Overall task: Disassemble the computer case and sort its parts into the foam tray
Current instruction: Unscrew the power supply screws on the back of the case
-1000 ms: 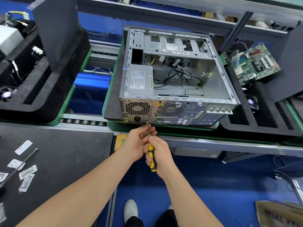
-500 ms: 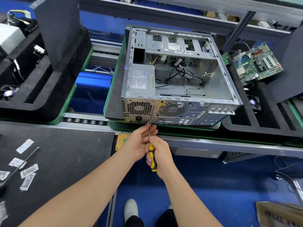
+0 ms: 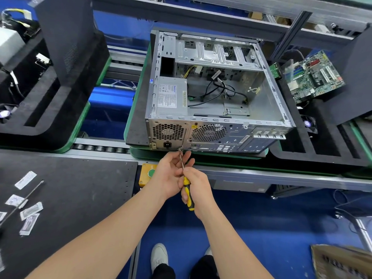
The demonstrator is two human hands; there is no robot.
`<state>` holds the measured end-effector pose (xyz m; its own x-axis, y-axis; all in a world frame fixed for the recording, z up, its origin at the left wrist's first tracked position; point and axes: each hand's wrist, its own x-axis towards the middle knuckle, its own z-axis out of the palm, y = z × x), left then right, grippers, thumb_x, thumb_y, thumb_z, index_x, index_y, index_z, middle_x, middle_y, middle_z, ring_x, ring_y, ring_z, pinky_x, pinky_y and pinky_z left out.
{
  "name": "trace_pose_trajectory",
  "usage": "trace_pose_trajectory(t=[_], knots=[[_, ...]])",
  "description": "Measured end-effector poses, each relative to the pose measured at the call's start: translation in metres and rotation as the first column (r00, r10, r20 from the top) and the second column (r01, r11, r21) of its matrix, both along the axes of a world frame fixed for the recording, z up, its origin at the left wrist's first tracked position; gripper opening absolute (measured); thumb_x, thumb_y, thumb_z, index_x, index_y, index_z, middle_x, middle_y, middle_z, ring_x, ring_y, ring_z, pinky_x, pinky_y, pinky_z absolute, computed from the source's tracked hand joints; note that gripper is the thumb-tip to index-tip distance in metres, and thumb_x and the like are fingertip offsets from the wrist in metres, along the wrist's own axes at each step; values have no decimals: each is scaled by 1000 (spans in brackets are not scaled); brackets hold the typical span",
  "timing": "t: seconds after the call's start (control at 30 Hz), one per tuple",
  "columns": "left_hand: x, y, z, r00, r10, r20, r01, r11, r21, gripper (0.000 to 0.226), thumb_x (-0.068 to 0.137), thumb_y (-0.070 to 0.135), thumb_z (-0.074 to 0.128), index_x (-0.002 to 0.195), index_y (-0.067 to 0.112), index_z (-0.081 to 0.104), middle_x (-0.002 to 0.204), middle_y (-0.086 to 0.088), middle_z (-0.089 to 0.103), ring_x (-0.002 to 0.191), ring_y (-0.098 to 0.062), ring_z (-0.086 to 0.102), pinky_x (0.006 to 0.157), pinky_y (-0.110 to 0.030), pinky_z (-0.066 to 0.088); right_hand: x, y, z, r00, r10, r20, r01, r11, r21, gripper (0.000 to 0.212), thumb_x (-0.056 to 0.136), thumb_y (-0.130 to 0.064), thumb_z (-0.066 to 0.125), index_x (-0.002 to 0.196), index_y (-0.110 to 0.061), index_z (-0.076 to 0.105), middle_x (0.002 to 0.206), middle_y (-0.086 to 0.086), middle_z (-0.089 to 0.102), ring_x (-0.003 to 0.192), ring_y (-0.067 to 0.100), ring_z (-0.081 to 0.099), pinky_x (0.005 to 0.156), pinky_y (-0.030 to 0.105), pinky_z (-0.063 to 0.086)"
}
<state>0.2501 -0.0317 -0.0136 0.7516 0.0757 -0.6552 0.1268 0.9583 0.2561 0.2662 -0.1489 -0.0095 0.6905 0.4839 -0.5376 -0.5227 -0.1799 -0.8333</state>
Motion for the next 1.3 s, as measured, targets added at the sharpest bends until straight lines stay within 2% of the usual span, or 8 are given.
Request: trace_pose_trajectory(t=[0.17,0.33,0.53,0.7,0.8,0.93,1.07,1.3], knots=[[0,-7,-5,999,49,14,-49,998,24,15,94,32,67,98,18,72,113,0,76,100,-21,75,85,-38,54,1,-2,-1,999,12,31,-11,1000,-14,33,104,-28,48,94,-5,70,72,9,65,40,21,41,41,28,31],[1,-10,-9,998,63,11,-63,997,44,16,93,35,69,97,21,72,112,5,77,101,-16,75,78,-35,57,1,-2,0,995,44,92,-42,999,-23,35,100,-30,48,75,-25,72,72,8,64,41,20,42,41,28,33],[7,-8,-8,996,73,-50,-69,994,83,18,95,37,63,99,20,69,106,4,78,95,-16,76,63,-27,60,2,-2,-4,981,62,186,-50,996,-70,37,101,-26,46,72,-28,69,72,7,63,39,21,43,42,29,34],[7,-6,-9,998,60,-17,-57,992,116,18,97,35,59,91,19,67,102,1,78,90,-19,77,74,-35,58,1,-5,-5,956,79,284,-46,992,-120,26,86,-41,59,77,-18,65,60,4,56,39,19,42,42,27,33],[7,-6,-10,999,43,8,-44,986,163,18,99,30,55,93,15,64,101,-4,78,92,-23,76,78,-40,57,-1,-9,-4,911,-2,413,60,990,-128,25,92,-41,64,76,-23,62,60,-2,58,50,12,47,51,27,38],[2,-18,-7,990,-127,57,107,956,274,16,103,26,50,106,12,56,122,-13,73,111,-28,71,84,-40,59,4,-14,-2,830,-191,524,273,958,-84,17,99,-35,68,84,-29,65,74,-2,66,66,7,56,61,24,46],[8,-45,1,956,-291,31,260,894,364,34,103,26,47,126,3,60,124,-14,72,116,-24,69,95,-39,52,16,-31,4,783,-287,552,376,925,-53,5,100,-29,68,97,-33,68,86,-14,72,81,6,68,68,15,50],[51,-122,25,863,-505,-18,450,751,483,39,103,23,42,114,13,77,116,-11,75,109,-23,71,91,-33,52,46,-109,11,719,-387,577,521,850,-79,14,100,-25,68,91,-34,73,86,-13,75,84,8,71,72,28,55]])
